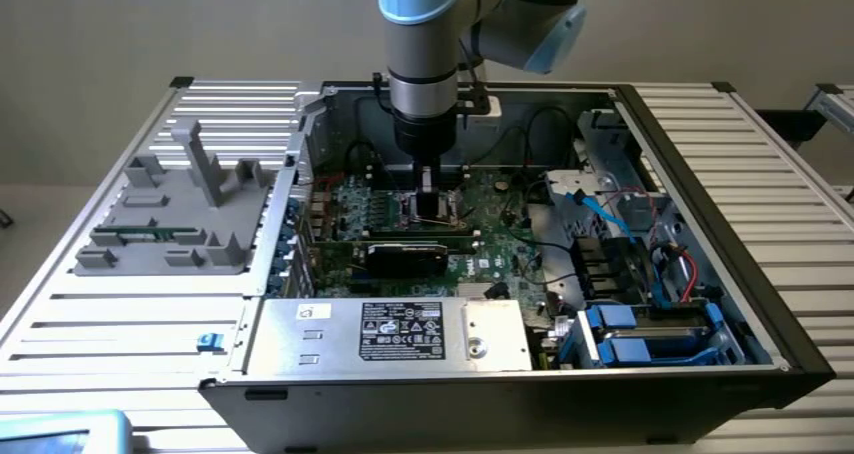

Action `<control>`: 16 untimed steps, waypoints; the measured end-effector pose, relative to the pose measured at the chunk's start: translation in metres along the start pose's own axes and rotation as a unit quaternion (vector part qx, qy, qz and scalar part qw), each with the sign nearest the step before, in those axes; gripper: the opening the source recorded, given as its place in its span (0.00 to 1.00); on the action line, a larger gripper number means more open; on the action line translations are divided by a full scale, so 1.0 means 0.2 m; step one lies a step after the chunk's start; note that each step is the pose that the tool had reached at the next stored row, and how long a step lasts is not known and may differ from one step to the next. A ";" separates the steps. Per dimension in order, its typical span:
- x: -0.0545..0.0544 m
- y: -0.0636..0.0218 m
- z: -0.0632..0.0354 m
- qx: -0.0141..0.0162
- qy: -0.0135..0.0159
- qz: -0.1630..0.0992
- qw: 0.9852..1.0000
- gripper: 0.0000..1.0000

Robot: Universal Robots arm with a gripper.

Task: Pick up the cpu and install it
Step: 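Place the cpu into insertion slot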

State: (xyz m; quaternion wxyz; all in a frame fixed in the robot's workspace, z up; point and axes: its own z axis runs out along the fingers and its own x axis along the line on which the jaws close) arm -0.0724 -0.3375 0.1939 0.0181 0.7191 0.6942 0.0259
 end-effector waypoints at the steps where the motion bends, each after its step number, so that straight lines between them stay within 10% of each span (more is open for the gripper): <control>1: 0.00 -0.001 0.000 -0.001 0.000 0.000 1.000 0.56; 16: 0.00 -0.009 0.000 -0.003 0.000 0.000 1.000 0.56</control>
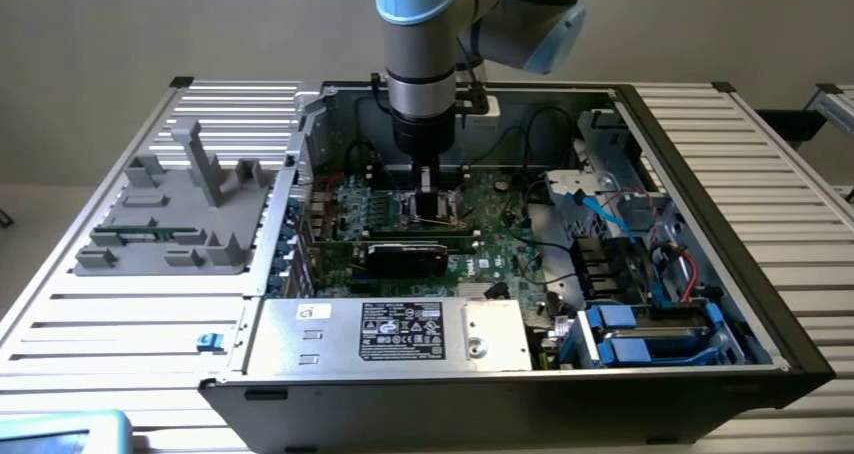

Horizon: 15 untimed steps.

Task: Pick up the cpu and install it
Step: 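Place the cpu into insertion slot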

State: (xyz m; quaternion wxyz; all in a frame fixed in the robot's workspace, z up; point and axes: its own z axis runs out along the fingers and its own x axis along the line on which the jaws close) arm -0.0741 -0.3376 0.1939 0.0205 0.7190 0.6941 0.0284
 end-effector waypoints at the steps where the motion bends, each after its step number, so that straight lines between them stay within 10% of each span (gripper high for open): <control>1: 0.00 0.000 0.000 0.000 0.000 0.000 1.000 0.56; 15: 0.00 0.004 0.000 0.000 0.000 0.000 1.000 0.56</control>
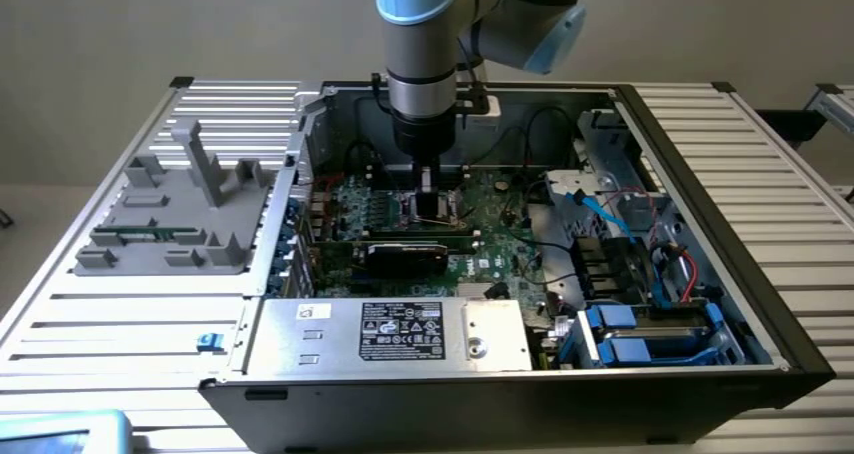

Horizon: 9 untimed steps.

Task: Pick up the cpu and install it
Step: 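Place the cpu into insertion slot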

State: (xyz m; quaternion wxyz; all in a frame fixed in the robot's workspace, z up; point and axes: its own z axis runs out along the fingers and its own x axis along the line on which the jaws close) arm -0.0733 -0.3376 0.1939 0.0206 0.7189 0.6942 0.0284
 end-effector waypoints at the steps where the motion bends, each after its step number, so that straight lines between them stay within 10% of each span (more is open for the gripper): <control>1: 0.00 0.001 0.000 0.000 0.000 0.000 1.000 0.56; 9: 0.00 0.000 0.000 -0.001 0.000 0.000 1.000 0.56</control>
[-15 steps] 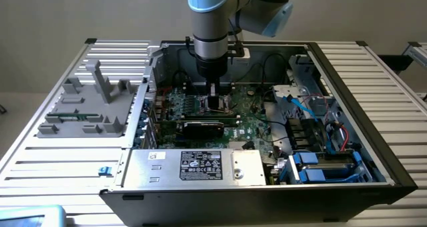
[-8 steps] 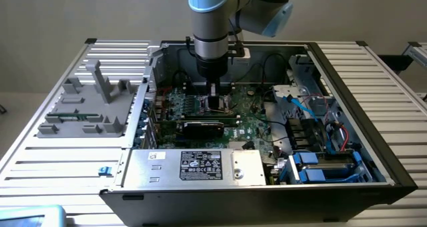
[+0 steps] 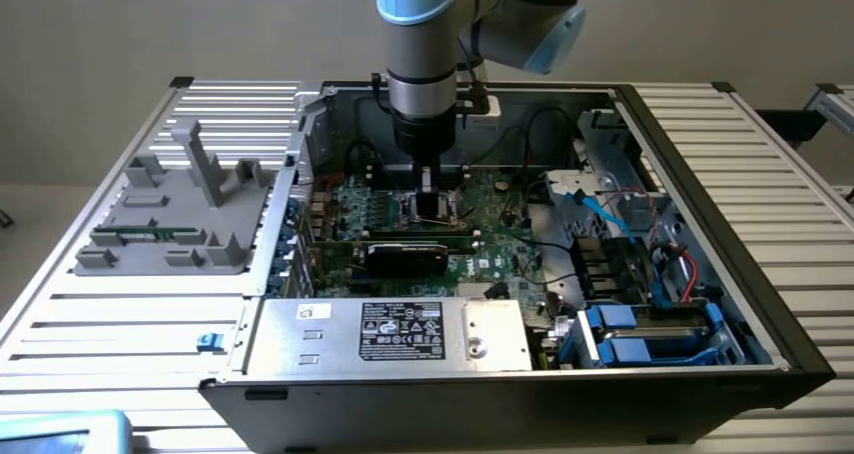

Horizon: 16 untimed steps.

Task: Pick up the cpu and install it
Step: 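Place the cpu into insertion slot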

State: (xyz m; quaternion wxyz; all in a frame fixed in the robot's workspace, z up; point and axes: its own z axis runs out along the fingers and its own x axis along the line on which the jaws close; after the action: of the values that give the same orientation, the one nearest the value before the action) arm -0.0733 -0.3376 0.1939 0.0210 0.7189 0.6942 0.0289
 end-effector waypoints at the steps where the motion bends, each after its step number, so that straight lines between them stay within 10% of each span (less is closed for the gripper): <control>1: 0.00 0.000 0.000 0.000 0.000 0.000 1.000 0.56; 16: -0.01 -0.001 -0.001 -0.002 0.006 0.000 1.000 0.56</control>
State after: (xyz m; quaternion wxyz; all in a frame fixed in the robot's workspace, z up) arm -0.0736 -0.3395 0.1940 0.0186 0.7190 0.6940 0.0344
